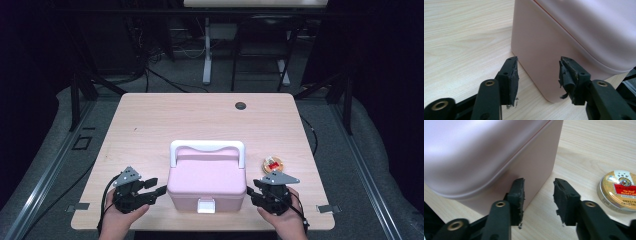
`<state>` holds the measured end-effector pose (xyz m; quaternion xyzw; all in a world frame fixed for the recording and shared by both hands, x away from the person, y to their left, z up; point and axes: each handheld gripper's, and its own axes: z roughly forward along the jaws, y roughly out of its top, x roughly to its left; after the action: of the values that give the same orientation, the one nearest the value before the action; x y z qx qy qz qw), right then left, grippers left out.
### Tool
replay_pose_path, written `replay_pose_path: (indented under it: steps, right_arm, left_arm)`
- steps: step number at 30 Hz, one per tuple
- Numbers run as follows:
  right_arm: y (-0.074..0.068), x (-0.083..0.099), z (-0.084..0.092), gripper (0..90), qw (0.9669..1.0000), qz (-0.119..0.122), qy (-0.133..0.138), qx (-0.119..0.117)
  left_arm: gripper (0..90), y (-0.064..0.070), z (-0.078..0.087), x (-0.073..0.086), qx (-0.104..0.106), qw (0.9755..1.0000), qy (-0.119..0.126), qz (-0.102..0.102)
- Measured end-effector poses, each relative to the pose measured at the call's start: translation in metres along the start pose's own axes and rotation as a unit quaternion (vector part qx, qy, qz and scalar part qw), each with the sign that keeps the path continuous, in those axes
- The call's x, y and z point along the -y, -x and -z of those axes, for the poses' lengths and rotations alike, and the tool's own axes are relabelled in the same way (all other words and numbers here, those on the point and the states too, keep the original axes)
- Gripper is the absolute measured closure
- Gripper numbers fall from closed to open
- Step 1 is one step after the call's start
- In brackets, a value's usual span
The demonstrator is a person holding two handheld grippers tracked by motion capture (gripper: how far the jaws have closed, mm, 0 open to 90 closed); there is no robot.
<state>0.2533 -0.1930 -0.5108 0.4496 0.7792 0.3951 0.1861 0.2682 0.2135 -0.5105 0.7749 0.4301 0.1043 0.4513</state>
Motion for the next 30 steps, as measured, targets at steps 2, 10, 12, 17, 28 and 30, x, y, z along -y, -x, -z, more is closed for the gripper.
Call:
replay_pose_path:
  steps: [2, 10, 12, 17, 28, 30]
  right_arm:
    - [0.003, -0.003, 0.002, 53.5, 1.0, -0.005, 0.002, -0.003]
    - [0.013, -0.015, 0.008, 45.8, 0.9996, -0.017, -0.004, -0.024]
    - [0.014, -0.018, 0.01, 44.7, 0.9996, -0.012, -0.01, -0.024]
    - [0.017, -0.026, 0.019, 40.7, 0.9987, -0.013, -0.01, -0.047]
    - [0.016, -0.051, 0.033, 40.4, 0.9975, 0.004, 0.007, -0.07]
    - [0.016, -0.055, 0.034, 40.5, 0.9975, 0.003, 0.01, -0.069]
  left_arm:
    - [47.2, -0.003, 0.001, -0.003, 0.004, 1.0, 0.003, 0.006]
    - [44.7, -0.005, 0.011, -0.018, 0.009, 0.9999, 0.005, -0.01]
    - [44.7, -0.006, 0.014, -0.022, 0.006, 0.9997, -0.004, -0.022]
    - [42.6, -0.006, 0.021, -0.029, 0.005, 0.9994, -0.013, -0.033]
    - [42.6, 0.0, 0.033, -0.05, 0.026, 0.9989, 0.006, -0.038]
    - [42.7, 0.001, 0.033, -0.054, 0.025, 0.999, 0.01, -0.036]
